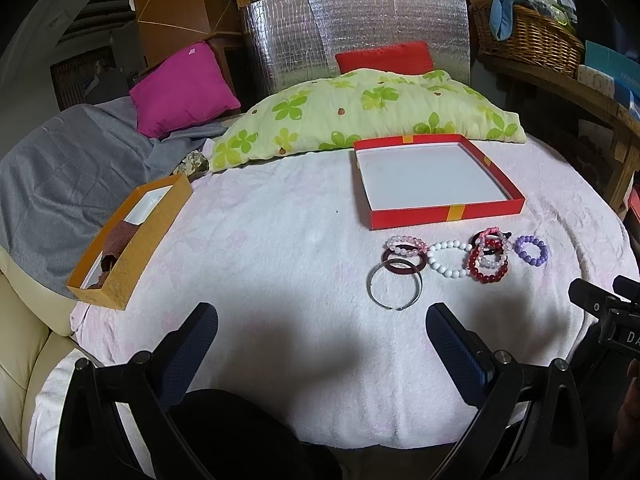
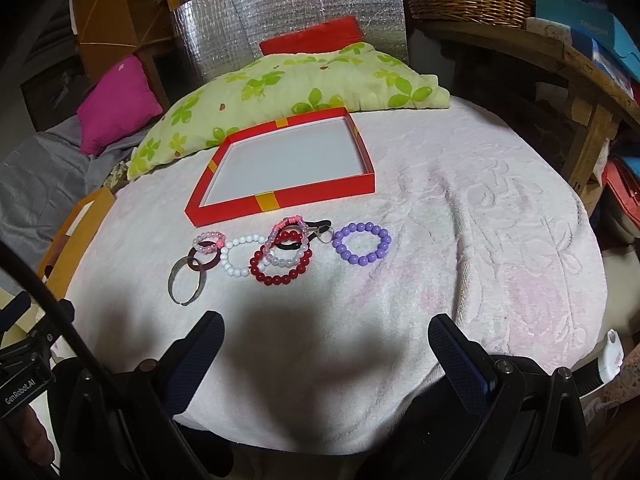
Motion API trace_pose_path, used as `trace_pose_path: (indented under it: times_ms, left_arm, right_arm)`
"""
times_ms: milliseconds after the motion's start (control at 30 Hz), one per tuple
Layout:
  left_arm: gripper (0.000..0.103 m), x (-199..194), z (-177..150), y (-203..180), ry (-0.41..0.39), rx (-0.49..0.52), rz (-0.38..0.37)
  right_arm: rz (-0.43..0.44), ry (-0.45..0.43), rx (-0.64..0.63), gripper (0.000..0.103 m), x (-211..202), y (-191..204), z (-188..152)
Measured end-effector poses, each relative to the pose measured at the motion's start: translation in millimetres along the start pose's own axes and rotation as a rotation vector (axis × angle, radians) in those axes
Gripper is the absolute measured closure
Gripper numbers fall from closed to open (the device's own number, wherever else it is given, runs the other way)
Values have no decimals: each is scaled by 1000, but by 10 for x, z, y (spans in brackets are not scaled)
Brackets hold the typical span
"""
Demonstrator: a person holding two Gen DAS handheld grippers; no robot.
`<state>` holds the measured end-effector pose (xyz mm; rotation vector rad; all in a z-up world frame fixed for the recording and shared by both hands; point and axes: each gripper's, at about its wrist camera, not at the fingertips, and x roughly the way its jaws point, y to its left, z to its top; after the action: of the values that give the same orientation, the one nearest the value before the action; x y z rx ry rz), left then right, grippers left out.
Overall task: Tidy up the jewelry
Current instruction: 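Grasp the pink bead bracelet with the right tool while the left tool grasps the silver bangle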
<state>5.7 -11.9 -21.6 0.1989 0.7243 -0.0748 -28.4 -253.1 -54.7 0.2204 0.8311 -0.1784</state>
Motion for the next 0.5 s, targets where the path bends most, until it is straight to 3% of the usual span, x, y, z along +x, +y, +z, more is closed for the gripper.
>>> trace_pose_path:
  times_ms: [367,500]
  left_arm:
    - [0,168,-5,0,28,4,-5]
    - [0,432,-14,83,79,-30,-73]
  right_arm:
    - [43,-11,-7,0,119,-10,93]
    - [99,-28,-15,1,278,-167,147]
